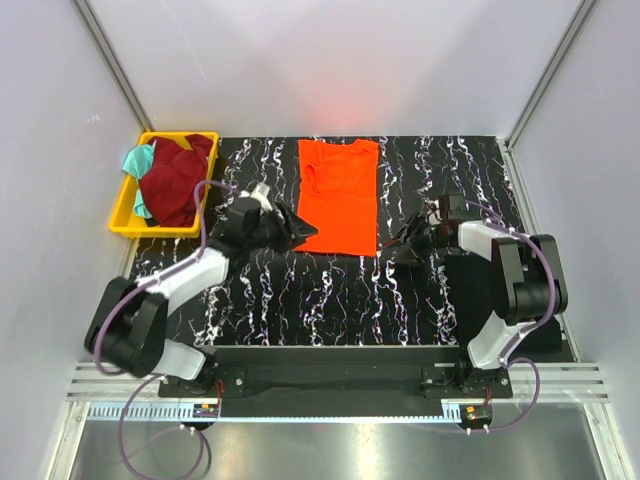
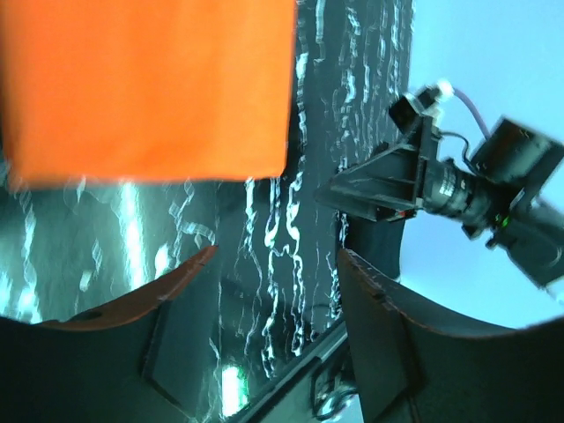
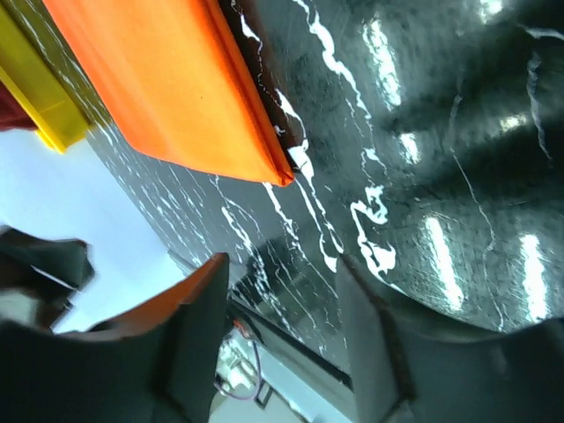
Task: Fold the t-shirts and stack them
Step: Fold the tshirt
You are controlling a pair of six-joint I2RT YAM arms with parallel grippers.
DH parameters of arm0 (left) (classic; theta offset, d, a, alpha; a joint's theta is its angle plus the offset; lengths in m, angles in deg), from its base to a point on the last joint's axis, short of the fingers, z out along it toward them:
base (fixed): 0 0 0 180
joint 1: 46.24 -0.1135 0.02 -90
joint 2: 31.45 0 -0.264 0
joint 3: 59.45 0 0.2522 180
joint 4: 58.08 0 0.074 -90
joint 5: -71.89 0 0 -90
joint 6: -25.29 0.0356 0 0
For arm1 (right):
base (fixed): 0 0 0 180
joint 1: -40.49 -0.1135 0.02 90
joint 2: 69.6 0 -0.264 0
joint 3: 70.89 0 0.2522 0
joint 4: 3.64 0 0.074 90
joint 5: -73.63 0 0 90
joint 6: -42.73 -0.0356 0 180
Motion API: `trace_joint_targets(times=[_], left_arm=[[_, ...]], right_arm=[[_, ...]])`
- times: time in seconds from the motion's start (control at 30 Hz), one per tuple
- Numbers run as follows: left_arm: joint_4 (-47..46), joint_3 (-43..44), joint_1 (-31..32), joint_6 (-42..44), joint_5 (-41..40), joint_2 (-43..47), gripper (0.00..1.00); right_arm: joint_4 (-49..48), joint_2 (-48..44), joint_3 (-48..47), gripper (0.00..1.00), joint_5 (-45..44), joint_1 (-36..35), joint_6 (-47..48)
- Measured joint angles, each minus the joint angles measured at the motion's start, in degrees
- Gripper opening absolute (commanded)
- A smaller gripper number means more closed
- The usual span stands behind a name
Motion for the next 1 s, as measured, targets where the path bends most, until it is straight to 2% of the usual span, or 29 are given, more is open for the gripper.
trace_joint_targets(times=[0.13,0.27,0.4,0.6,0.73,1.0], left_arm=[[-3.7,-12.0,0.9,-9.3,-7.1,6.1,0.62],[-5.6,-19.2,0.7,-18.0,-11.6,3.0,0.62],[-11.1,-19.5,0.8,-24.0,-14.1,-2.0,0.61],[-18.6,-18.7,0.8,-30.1,-16.0,-7.5,0.61],[-19.0,-16.3,0.8,-32.9,-17.0,-10.4,0.55],[-19.7,-14.8,0.8,-36.7,-17.8,-13.1,0.51]], right_arm=[[-5.4,-2.3,5.0,0.61,-2.3,-0.8,-7.3],[-8.6,-1.3,6.6,0.57,-4.7,-4.2,-13.4],[-12.3,-0.3,6.7,0.51,-6.7,-6.6,-18.7],[-16.3,1.5,7.5,0.45,-9.4,-6.7,-24.4],[-18.6,2.8,7.6,0.43,-9.1,-6.7,-27.6],[-21.3,3.9,7.6,0.42,-9.5,-7.0,-31.5]])
